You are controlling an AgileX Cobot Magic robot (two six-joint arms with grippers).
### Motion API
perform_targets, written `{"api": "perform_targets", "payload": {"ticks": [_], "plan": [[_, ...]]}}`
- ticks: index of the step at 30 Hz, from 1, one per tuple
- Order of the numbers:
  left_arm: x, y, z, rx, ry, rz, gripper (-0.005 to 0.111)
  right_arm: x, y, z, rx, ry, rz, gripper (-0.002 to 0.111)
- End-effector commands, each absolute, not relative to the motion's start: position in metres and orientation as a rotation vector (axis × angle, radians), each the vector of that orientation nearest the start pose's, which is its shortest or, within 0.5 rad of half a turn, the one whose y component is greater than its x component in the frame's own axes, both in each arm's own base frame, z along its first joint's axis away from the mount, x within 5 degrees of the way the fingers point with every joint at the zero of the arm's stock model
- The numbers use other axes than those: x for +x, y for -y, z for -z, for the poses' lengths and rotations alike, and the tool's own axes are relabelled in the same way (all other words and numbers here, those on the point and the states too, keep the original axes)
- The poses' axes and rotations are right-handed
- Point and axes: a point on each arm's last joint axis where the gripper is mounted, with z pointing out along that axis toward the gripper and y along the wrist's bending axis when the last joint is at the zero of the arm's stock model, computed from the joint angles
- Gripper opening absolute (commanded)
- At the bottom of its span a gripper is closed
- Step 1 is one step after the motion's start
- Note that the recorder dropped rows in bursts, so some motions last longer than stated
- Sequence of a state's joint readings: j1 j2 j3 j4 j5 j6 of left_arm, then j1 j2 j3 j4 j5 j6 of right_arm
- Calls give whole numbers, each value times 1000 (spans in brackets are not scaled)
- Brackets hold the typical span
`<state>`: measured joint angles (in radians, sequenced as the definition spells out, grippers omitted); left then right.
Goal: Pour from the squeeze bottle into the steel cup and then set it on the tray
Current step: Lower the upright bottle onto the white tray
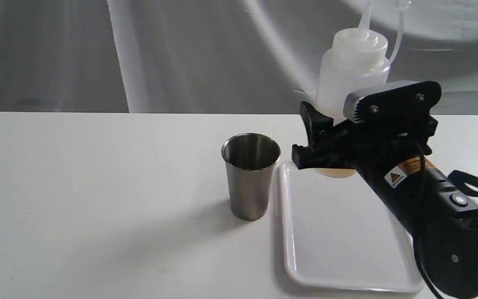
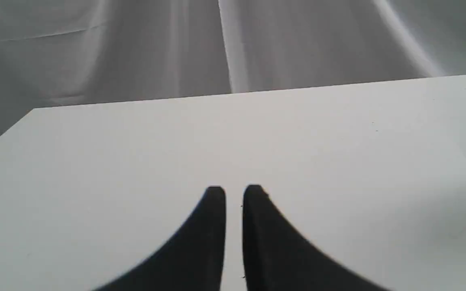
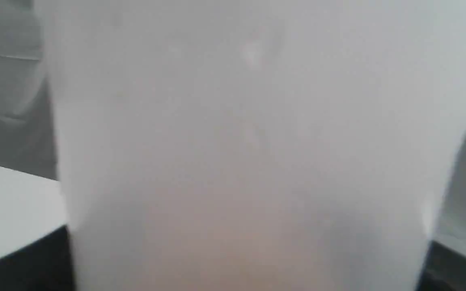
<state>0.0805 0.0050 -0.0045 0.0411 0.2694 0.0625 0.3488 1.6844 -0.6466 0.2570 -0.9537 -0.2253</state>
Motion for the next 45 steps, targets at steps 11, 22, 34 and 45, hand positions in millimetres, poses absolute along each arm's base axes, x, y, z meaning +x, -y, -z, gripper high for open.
{"api": "perform_targets", "payload": {"ticks": [11,22,34,45], "plan": [[55,-5,-189,14,-1748,-141,8,322,-87,-162,-56,-1584,-5,0],[55,-5,-189,14,-1748,-141,8,325,-87,-130,-64,-1619,32,0],[55,-5,-189,14,-1748,-141,8,324,-82,-100,-38,-1708,83,0],[55,-5,-189,14,-1748,-141,8,324,-82,-85,-26,-1746,79,0]]}}
